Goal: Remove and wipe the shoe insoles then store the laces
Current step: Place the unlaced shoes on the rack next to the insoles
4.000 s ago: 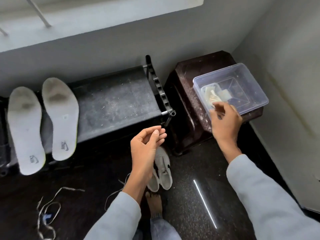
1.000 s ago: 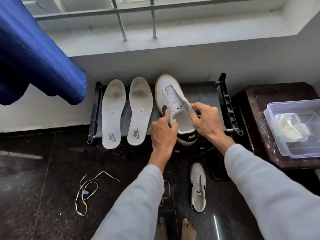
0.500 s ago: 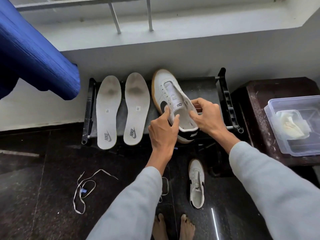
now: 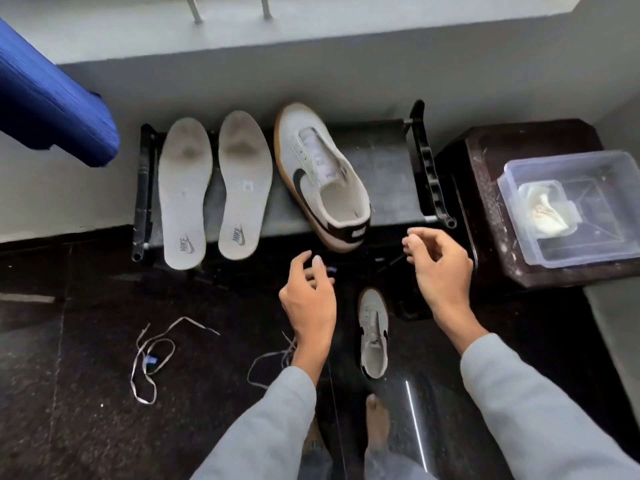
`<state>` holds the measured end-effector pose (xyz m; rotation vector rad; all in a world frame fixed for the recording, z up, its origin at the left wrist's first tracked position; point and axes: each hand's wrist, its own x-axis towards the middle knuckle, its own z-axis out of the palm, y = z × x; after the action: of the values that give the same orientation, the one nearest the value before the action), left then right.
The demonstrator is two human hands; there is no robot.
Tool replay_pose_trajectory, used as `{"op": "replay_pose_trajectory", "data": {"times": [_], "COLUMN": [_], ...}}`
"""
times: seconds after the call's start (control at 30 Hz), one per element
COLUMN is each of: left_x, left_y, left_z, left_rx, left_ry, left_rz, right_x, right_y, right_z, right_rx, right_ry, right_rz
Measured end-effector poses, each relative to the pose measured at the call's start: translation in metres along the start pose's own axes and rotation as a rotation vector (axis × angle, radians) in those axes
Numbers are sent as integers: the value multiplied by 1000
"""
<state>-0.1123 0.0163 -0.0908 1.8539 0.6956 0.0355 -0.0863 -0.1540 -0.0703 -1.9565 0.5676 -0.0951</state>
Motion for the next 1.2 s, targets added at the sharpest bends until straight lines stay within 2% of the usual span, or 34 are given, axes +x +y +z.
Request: {"op": "replay_pose_trajectory", "data": {"times": [0.1, 0.27, 0.37, 0.5, 0.63, 0.77, 0.83, 0.97, 1.1, 1.2], "left_x": [-33, -70, -80, -77, -62, -43, -36, -36, -39, -42], "left_y": [-54, -144, -194, -264, -354, -431, -444, -454, -451, -437], "left_z": [14, 54, 92, 144, 185, 210, 219, 231, 232, 228], "left_rx": [30, 215, 319, 443, 476, 536, 520, 514, 611, 599], "left_ry": [-89, -226, -287, -372, -415, -503, -553, -606, -608, -618], "left_rz": [-97, -231, -272, -285, -335, -288, -247, -151, -29, 1], "right_x": [-32, -59, -58, -47, -36, -31, -31, -34, -36, -37], "right_y": [62, 178, 233, 316, 406, 471, 494, 520, 525, 513], "right_z": [-16, -27, -23, -1, 29, 65, 82, 96, 92, 83], "right_rx": [-19, -134, -212, -324, -426, -511, -517, -492, -483, -491], "right_ry": [-43, -151, -200, -350, -421, -505, -529, -439, -403, -377], "right_rz": [133, 345, 378, 377, 386, 403, 379, 366, 337, 308]}}
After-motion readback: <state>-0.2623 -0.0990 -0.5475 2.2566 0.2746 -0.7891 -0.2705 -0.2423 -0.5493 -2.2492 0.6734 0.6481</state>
